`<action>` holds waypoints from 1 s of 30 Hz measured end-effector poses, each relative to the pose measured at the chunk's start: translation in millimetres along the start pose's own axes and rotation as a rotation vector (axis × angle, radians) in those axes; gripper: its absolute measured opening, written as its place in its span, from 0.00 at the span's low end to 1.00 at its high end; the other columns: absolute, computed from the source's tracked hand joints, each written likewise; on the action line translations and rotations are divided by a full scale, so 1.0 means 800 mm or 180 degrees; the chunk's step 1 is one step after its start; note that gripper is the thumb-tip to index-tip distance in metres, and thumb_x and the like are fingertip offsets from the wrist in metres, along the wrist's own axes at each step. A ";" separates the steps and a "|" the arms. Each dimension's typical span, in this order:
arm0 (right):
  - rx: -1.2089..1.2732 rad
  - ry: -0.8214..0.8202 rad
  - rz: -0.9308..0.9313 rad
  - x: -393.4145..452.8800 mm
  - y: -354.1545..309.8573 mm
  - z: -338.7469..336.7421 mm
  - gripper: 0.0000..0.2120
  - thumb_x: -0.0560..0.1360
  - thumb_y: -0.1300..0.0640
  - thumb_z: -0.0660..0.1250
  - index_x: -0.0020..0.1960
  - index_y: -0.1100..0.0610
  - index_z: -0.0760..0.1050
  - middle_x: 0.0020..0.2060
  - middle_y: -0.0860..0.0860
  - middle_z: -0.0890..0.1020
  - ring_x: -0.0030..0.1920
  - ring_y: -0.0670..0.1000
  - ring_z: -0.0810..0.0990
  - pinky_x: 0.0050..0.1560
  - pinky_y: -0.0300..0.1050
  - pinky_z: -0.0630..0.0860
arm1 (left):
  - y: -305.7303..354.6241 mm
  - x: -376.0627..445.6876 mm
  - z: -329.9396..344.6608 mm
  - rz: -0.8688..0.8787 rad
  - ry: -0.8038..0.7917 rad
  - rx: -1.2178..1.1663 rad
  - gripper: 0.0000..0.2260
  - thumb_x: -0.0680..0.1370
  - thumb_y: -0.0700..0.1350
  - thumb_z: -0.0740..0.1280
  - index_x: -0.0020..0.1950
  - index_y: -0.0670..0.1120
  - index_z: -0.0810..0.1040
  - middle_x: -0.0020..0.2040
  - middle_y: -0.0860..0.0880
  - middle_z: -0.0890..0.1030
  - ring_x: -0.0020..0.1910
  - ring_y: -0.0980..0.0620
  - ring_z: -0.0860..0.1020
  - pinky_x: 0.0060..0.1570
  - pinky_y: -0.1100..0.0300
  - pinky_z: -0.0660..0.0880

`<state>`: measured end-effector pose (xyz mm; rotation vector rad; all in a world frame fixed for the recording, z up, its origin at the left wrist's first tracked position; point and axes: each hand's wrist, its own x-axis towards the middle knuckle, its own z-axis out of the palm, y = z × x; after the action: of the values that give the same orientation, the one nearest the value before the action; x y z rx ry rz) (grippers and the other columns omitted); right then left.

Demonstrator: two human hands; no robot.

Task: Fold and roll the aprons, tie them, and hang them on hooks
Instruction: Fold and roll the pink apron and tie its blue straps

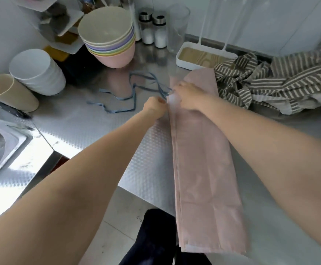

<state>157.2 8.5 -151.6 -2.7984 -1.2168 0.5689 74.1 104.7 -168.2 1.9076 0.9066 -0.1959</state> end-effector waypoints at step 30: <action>0.0749 0.0741 0.0573 0.074 0.036 0.015 0.12 0.76 0.67 0.58 0.59 0.62 0.72 0.62 0.60 0.69 0.60 0.59 0.71 0.54 0.48 0.67 | 0.047 0.087 0.021 0.0034 -0.0257 -0.0386 0.09 0.78 0.41 0.64 0.37 0.44 0.75 0.36 0.44 0.79 0.33 0.50 0.78 0.45 0.57 0.79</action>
<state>209.8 29.6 -186.8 -2.6949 -0.8054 0.3535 151.9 116.6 -184.5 1.7794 0.8355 -0.2056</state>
